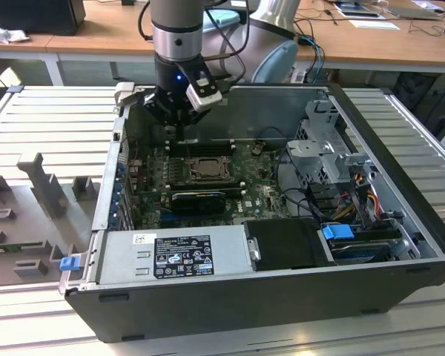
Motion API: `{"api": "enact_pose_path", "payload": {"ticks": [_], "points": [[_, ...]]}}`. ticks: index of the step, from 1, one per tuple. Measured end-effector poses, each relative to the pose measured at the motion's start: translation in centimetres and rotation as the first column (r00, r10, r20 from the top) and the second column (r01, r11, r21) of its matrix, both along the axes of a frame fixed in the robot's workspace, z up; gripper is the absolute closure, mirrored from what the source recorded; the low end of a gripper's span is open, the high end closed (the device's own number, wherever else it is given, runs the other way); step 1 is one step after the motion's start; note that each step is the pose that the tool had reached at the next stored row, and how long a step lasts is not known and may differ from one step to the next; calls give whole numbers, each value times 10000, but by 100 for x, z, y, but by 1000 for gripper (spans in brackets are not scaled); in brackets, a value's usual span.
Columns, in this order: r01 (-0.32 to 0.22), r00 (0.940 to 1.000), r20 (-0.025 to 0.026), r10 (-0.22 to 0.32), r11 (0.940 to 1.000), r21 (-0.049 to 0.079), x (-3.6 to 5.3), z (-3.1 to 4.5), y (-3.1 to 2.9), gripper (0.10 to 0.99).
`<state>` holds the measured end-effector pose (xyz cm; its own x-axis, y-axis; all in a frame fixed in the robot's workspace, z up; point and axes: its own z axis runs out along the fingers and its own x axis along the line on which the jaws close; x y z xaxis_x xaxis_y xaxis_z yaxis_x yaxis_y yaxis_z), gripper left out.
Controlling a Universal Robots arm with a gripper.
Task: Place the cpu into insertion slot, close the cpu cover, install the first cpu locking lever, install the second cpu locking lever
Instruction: 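Install the first cpu locking lever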
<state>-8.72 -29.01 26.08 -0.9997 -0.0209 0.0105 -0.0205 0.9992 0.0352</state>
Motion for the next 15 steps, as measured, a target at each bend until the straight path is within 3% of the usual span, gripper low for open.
{"api": "enact_pose_path", "payload": {"ticks": [6, 8, 12, 13, 15], "points": [[3, 10000, -2, -3, 10000, -1, 190, -3, 0, 980], [2, 10000, -4, -2, 10000, 0, 302, -5, 0, 980], [3, 10000, -5, -3, 10000, 16, 437, -10, -2, 980], [15, 10000, -4, -15, 10000, 74, 441, -11, -5, 980], [46, 10000, -7, -46, 9991, 431, 441, -13, -21, 980]]}}
